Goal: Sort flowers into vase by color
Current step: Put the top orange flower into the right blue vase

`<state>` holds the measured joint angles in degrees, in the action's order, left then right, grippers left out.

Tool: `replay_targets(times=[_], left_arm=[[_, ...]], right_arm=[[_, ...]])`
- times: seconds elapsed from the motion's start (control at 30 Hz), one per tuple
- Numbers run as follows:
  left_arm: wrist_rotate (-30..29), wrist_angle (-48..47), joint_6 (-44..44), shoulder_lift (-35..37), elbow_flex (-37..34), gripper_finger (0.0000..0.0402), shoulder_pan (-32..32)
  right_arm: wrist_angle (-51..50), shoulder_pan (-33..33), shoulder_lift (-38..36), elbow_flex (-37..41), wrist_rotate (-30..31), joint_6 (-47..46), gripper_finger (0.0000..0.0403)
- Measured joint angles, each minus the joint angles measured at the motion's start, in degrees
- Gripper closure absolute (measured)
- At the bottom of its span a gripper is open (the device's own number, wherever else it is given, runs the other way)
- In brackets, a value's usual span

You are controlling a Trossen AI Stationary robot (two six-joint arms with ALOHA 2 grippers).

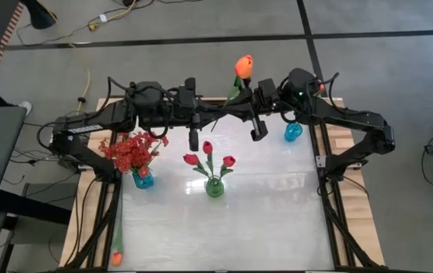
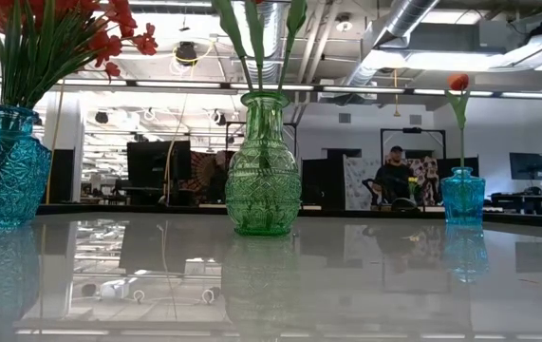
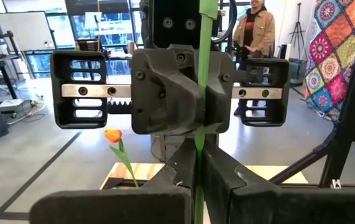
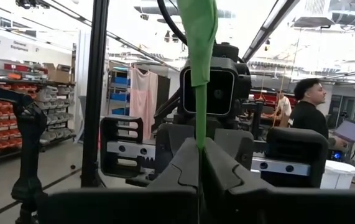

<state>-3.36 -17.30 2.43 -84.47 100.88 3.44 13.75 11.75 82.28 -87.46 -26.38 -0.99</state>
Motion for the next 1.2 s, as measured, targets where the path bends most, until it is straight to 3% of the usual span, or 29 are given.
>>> replay_targets(times=[0.17,0.37,0.57,0.7,0.83,1.03,1.2], left_arm=[[-0.1,-0.1,0.5,0.0,0.0,0.0382,0.0],[-2.2,-3.8,1.7,1.5,0.0,0.0323,0.0],[-12.6,-10.0,1.8,5.7,0.0,0.028,0.0],[-15.4,-15.0,1.4,8.7,0.0,0.0274,0.0],[-15.7,-18.4,-0.1,10.9,0.0,0.0274,0.0],[-16.0,-19.4,-0.7,11.4,0.0,0.0274,0.0],[-18.5,-19.3,-0.6,11.0,0.0,0.0274,0.0]], right_arm=[[-0.2,0.4,-0.3,0.0,0.0,1.3,0.0377],[-4.8,2.9,-3.4,0.1,0.1,1.1,0.0371],[-25.9,6.6,-10.2,0.1,4.1,5.5,0.0376],[-40.0,9.1,-15.3,2.5,6.0,7.1,0.0376],[-40.6,11.7,-23.5,12.2,11.0,6.0,0.0376],[-32.9,15.2,-36.2,31.2,24.0,1.8,0.0376],[-31.2,16.8,-42.5,42.6,35.0,1.0,0.0376]])
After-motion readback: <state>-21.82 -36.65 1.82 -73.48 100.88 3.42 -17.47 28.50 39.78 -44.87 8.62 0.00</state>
